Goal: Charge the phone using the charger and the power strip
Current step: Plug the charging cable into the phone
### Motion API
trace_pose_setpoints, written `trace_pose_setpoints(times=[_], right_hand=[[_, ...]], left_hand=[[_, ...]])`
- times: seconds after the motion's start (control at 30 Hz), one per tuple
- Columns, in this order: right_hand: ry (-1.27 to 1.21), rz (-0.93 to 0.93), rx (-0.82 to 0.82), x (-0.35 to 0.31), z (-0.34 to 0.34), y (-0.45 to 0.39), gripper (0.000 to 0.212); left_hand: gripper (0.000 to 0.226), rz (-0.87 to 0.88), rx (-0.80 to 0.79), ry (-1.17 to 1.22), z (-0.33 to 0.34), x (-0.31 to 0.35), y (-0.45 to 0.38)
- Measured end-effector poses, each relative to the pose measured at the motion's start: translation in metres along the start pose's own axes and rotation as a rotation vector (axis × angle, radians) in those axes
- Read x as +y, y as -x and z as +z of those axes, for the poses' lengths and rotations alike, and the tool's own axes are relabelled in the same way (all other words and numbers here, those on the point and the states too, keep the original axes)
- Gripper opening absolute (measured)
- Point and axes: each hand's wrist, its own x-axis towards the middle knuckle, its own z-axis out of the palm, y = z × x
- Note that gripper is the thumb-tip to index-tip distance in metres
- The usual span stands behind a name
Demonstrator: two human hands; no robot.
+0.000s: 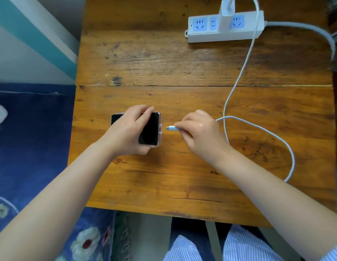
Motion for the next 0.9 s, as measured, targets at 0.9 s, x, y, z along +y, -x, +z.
trace_pose_setpoints(times=[0.9], right_hand=[[0.095,0.042,-0.014,-0.012,0.004,0.009,0.007]], left_hand=[[0.096,0.084,0.054,0.004,0.002,0.015,0.0]])
